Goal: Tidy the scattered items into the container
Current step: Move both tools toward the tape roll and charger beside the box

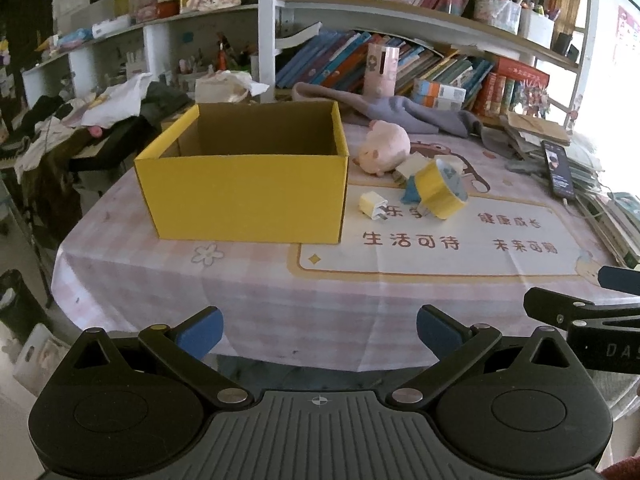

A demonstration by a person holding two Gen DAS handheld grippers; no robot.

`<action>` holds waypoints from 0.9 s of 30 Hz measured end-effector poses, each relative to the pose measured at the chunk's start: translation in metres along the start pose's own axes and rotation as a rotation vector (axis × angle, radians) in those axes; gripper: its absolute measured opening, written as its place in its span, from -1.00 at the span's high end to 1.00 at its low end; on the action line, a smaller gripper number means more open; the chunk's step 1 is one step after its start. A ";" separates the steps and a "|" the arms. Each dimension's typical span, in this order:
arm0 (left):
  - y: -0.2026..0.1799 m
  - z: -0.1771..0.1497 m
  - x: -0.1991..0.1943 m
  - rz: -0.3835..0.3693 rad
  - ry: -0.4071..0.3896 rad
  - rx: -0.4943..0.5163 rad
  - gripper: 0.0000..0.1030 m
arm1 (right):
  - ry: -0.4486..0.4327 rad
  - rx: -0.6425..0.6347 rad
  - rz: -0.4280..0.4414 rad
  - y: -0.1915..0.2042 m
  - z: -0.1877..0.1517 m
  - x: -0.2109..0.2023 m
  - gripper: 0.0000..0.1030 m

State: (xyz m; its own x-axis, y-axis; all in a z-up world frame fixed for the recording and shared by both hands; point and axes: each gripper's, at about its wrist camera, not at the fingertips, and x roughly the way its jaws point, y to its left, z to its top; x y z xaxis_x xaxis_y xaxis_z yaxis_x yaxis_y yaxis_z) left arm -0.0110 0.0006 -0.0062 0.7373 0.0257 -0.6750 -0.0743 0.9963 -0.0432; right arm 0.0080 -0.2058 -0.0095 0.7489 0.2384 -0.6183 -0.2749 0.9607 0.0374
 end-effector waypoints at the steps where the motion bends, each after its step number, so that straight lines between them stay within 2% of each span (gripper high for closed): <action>1: 0.000 0.000 0.000 0.000 0.000 0.000 -1.00 | 0.000 0.000 0.000 0.000 0.000 0.000 -1.00; 15: 0.001 0.004 0.012 -0.029 0.028 -0.008 -1.00 | 0.012 0.007 -0.005 -0.001 0.004 0.010 -1.00; 27: 0.003 0.018 0.021 -0.047 -0.006 -0.029 -1.00 | 0.006 -0.033 0.010 -0.001 0.025 0.029 -1.00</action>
State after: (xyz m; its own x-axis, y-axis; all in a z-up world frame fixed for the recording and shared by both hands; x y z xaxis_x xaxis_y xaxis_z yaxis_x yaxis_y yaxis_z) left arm 0.0164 0.0053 -0.0075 0.7443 -0.0208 -0.6675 -0.0590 0.9936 -0.0967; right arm 0.0449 -0.1966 -0.0074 0.7423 0.2466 -0.6230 -0.3022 0.9531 0.0172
